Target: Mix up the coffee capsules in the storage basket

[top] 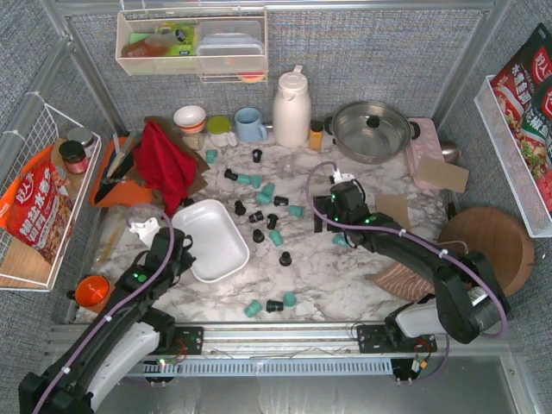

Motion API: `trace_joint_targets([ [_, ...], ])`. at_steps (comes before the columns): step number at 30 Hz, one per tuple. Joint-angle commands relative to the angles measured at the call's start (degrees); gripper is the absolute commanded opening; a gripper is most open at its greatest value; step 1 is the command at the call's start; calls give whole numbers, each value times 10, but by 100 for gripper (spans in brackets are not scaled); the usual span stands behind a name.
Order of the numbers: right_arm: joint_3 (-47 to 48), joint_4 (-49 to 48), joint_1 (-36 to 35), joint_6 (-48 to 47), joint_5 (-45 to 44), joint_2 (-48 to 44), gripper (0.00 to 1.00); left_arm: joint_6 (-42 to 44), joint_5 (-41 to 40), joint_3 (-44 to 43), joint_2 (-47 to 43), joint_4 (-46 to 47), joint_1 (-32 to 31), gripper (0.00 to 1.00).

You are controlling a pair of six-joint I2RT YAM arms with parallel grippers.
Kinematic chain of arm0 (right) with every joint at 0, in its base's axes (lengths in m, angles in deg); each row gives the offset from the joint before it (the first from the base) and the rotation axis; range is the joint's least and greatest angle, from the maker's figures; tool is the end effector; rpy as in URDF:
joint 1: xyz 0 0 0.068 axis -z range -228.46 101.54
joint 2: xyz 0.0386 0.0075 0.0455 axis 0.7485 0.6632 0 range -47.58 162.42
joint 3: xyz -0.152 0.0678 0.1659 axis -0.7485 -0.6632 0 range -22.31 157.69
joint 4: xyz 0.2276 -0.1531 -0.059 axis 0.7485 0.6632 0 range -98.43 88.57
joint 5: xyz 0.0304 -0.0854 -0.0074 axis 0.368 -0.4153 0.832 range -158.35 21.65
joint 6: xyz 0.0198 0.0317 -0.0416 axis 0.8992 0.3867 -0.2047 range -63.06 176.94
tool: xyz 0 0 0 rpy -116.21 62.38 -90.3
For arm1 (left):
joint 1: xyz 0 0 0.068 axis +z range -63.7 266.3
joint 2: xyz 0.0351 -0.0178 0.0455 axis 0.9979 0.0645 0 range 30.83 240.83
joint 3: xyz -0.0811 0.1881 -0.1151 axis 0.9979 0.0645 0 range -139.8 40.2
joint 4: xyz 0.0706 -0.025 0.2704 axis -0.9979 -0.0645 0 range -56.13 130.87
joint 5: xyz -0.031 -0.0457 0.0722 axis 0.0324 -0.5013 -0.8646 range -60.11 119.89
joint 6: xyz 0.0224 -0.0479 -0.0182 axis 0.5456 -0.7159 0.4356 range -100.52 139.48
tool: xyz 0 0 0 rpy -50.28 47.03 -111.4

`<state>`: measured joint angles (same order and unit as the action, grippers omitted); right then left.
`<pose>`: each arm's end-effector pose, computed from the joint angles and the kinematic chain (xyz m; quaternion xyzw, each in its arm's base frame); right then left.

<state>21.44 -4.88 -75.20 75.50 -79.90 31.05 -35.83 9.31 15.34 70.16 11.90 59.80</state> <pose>0.2851 0.1349 0.1618 -0.0203 0.8967 0.0831 0.4343 0.1834 -0.0762 0.1721 -0.2932 0.8579 -0.1307 0.4013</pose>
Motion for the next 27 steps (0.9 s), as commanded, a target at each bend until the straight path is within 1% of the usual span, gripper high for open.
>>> trace_joint_targets([
  [1, 23, 21, -1, -19, 32, -14, 90, 38, -2, -41, -24, -2, 1, 0],
  [4, 46, 32, -4, -27, 76, -24, 90, 75, 0, -87, -26, 2, 1, 0],
  [7, 71, 38, -15, -33, 112, -35, 89, 111, 18, -123, -13, 32, 1, 0],
  [10, 94, 35, -32, -33, 143, -48, 88, 163, 60, -133, 6, 108, 1, 0],
  [13, 111, 16, -47, -28, 162, -64, 85, 198, 92, -131, 42, 191, 0, 0],
  [17, 129, -4, -68, -11, 171, -75, 81, 207, 143, -130, 77, 270, -1, 0],
  [23, 128, -59, -104, 2, 173, -47, 74, 186, 168, -118, 109, 366, -3, 0],
  [25, 129, -62, -111, 9, 167, -31, 73, 185, 169, -118, 121, 375, -5, 0],
  [27, 127, -80, -118, 15, 165, -22, 71, 186, 152, -122, 130, 370, -6, 0],
])
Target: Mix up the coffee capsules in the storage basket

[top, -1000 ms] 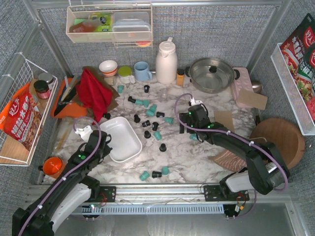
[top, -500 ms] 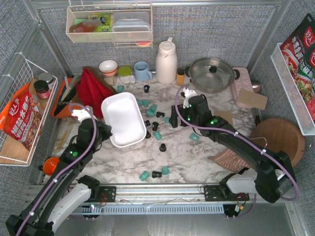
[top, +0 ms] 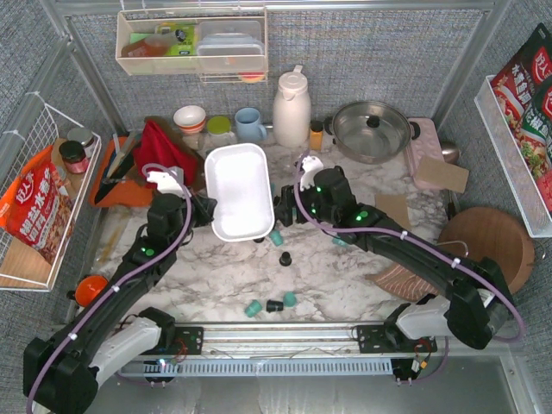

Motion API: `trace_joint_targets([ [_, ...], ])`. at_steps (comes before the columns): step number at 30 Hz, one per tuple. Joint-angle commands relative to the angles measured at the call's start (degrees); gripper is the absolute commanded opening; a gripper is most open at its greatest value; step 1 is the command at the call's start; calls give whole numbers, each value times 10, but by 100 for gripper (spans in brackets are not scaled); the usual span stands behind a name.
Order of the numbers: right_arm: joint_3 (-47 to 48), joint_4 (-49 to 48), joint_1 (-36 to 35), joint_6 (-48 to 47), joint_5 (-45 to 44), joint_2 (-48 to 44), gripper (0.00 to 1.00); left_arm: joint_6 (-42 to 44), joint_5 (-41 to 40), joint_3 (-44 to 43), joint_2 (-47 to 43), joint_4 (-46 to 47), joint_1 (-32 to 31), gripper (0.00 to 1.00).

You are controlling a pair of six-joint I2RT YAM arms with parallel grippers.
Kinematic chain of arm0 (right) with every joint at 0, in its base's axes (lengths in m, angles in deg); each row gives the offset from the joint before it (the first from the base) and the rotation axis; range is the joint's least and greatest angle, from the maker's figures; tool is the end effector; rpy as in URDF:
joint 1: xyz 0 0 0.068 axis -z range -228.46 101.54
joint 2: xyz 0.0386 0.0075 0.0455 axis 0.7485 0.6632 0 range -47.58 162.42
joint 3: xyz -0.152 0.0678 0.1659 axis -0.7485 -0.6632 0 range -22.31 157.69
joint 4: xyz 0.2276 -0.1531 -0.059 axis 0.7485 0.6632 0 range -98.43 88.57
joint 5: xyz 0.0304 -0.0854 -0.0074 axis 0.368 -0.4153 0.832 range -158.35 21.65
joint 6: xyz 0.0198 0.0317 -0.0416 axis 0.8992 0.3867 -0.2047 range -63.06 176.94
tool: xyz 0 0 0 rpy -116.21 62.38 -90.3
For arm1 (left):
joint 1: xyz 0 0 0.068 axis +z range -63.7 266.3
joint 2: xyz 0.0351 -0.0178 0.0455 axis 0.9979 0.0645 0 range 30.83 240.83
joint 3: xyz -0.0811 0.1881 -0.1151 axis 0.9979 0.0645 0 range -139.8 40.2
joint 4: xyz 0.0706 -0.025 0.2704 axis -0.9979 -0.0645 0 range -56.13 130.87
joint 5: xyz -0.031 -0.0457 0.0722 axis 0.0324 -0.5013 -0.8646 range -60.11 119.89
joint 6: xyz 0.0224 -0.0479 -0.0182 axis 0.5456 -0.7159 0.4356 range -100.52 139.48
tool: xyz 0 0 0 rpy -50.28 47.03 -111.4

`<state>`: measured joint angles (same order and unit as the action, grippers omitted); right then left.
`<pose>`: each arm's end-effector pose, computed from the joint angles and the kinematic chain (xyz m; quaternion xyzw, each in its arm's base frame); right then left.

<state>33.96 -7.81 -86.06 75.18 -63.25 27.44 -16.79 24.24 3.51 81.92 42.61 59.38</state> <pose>0.2662 0.2093 0.2648 -0.1625 0.7993 0.3025 0.4932 0.2340 -0.1145 0.2559 -0.0942 0.7747 -0.2942 0.5517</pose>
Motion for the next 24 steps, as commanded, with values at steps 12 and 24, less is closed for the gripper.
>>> trace_joint_targets([
  [12, 43, 26, -67, -37, -189, -4, 67, 21, -104, 1, 17, 54, -4, 0],
  [24, 83, -29, -77, -37, -153, 88, 67, 1, -56, 3, 30, 91, -5, 0],
])
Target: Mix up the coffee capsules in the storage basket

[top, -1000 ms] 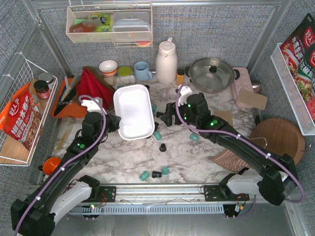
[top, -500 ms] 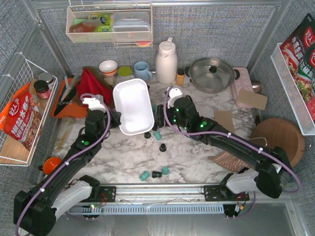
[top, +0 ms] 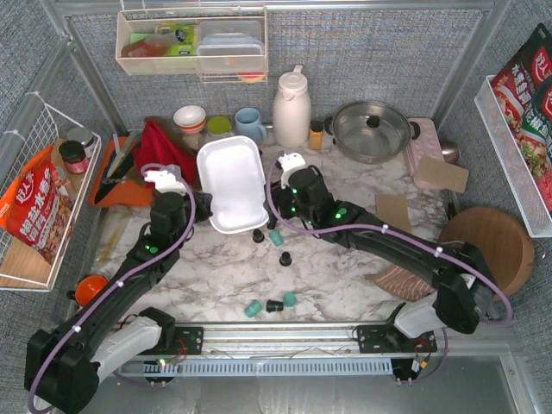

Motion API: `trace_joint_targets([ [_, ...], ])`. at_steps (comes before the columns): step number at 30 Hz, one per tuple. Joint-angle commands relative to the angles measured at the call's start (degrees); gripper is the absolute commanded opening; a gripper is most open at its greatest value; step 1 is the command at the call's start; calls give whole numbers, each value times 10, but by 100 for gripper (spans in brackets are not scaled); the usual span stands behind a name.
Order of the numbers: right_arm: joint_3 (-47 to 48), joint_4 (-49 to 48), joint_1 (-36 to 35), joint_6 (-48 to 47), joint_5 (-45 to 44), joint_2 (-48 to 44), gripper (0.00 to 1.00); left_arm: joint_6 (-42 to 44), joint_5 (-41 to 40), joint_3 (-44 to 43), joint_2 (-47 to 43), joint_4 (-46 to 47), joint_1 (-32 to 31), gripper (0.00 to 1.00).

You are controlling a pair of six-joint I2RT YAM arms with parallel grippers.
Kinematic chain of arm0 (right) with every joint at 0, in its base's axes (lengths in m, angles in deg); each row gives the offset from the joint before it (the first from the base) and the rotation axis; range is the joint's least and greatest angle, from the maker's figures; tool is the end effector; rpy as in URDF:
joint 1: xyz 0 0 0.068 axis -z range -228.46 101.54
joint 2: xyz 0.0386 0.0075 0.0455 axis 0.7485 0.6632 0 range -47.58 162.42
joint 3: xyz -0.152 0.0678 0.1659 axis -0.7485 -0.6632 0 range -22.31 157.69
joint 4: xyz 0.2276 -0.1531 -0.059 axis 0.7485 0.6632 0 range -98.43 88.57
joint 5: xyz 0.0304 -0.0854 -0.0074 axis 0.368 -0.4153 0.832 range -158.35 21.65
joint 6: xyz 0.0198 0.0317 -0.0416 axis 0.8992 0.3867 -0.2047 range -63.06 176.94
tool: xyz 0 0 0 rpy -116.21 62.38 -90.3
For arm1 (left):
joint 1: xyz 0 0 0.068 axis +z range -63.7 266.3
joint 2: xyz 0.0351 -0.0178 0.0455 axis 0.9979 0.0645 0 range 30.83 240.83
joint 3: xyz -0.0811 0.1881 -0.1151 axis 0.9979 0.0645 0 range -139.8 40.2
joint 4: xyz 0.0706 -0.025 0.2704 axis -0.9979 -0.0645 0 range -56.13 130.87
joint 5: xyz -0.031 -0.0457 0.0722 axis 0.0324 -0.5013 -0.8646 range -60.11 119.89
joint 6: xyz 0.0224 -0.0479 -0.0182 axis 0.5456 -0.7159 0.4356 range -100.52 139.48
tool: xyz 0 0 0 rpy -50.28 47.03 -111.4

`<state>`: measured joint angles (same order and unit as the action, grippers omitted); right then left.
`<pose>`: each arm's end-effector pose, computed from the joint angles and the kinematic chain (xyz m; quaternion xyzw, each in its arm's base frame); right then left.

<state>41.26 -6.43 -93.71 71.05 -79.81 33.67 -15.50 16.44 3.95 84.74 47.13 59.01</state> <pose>0.2604 0.2518 0.2745 -0.1630 0.7991 0.2128 0.5382 0.2423 -0.1149 0.2498 -0.1255 0.7618 -0.2477 0.5852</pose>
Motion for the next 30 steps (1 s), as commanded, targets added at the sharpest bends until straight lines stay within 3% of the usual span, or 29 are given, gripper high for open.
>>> trace_joint_targets([
  [1, 12, -53, 0, 8, 18, 33, 67, -14, 25, -1, 2, 45, -1, 0],
  [4, 19, -62, 0, 11, 19, 54, 64, -21, 36, 2, 0, 50, 0, 0],
  [5, 22, -59, 0, 10, 18, 59, 55, -22, 41, 6, -2, 55, 0, 0],
  [8, 24, -49, 2, 9, 17, 61, 4, -14, 56, 11, -7, 68, -1, 0],
  [9, 22, -44, 4, 11, 10, 59, 0, -13, 58, 13, -6, 70, -1, 0],
  [10, 21, -35, 7, 15, -3, 57, 0, -12, 60, 13, -6, 70, -1, 10],
  [13, 16, 7, 38, 33, -45, 48, 0, -10, 54, 9, -5, 65, -1, 56],
  [16, -17, 35, 93, 40, -77, 20, 0, 0, 38, 6, -16, 53, -1, 76],
  [23, -106, 39, 232, 14, -103, -23, 0, 42, -1, 7, -62, 17, -1, 89],
  [30, -114, 27, 284, -17, -86, 14, 0, 54, -12, 4, -84, -3, 0, 92],
])
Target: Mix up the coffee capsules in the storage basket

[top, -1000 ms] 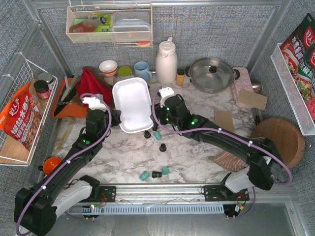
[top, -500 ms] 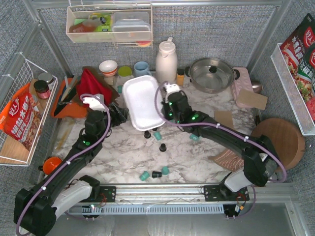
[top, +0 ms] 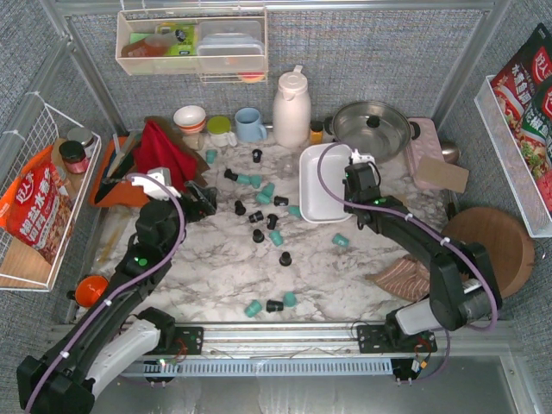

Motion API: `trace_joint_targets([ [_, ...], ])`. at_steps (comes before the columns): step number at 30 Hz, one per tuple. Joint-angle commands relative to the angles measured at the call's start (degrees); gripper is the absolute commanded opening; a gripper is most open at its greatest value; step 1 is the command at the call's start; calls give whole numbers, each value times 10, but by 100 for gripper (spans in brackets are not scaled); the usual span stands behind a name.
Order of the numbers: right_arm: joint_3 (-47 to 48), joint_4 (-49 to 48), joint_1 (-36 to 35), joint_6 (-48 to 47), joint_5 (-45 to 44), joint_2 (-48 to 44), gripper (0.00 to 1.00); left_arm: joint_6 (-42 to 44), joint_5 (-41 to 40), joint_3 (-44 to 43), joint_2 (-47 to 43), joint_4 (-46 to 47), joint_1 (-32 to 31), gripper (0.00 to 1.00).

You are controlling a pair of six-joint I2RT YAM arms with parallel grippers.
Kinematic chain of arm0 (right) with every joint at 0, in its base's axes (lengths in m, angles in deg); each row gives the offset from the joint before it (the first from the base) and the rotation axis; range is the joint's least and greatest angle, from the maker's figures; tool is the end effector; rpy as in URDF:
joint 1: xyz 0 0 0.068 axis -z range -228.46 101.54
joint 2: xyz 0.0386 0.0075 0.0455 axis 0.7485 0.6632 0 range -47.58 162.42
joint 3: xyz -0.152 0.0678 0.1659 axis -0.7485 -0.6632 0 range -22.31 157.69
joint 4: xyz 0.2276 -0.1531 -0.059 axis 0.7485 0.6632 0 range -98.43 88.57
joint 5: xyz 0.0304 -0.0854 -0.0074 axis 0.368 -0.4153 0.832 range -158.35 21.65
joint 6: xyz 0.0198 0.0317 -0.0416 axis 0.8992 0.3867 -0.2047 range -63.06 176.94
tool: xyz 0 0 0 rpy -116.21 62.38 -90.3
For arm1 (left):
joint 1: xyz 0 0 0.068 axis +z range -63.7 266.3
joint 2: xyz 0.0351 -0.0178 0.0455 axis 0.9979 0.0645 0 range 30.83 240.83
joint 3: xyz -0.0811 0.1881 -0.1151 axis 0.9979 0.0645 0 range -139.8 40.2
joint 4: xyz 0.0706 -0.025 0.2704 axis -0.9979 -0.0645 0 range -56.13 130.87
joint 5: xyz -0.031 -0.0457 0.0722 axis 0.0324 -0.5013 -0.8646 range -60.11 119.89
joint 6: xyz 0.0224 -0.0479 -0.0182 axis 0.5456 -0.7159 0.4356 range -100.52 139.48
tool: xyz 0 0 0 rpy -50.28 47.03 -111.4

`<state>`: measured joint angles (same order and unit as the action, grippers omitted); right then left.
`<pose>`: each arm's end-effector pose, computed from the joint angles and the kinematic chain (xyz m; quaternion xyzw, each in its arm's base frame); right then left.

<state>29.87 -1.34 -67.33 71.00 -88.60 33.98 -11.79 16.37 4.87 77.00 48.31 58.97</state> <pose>0.3226 0.0961 0.1924 0.0422 0.8815 -0.0249 0.4696 0.2242 -0.1056 0.2781 -0.1054 0.7195 -0.2586 0.6358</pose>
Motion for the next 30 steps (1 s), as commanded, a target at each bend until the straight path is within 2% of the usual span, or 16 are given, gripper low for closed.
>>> trace_joint_targets([
  [1, 1, -25, 27, -15, 8, 15, 0, 18, -11, -6, -8, -18, 0, 92],
  [4, 8, -24, 45, -16, 57, 34, 0, 17, -9, -7, -9, -22, 0, 92],
  [9, 64, 48, 50, -16, 129, 89, 0, 16, -10, -6, -6, -20, 0, 92],
  [17, 94, 99, 54, 4, 136, 132, 1, 20, -5, -15, 4, -25, 0, 92],
  [18, 99, 107, 54, 4, 135, 133, 10, 21, -6, -16, 3, -28, 0, 92],
  [20, 103, 120, 55, 5, 127, 131, 38, 24, -9, -18, 0, -30, 0, 93],
  [21, 104, 123, 54, 3, 123, 125, 46, 25, -10, -19, -1, -32, 0, 92],
  [25, 89, 128, 53, -8, 116, 77, 60, 41, -6, -32, -6, -51, 0, 93],
  [30, 27, 110, 37, 10, 104, -28, 70, 95, 11, -68, 2, -100, -1, 93],
])
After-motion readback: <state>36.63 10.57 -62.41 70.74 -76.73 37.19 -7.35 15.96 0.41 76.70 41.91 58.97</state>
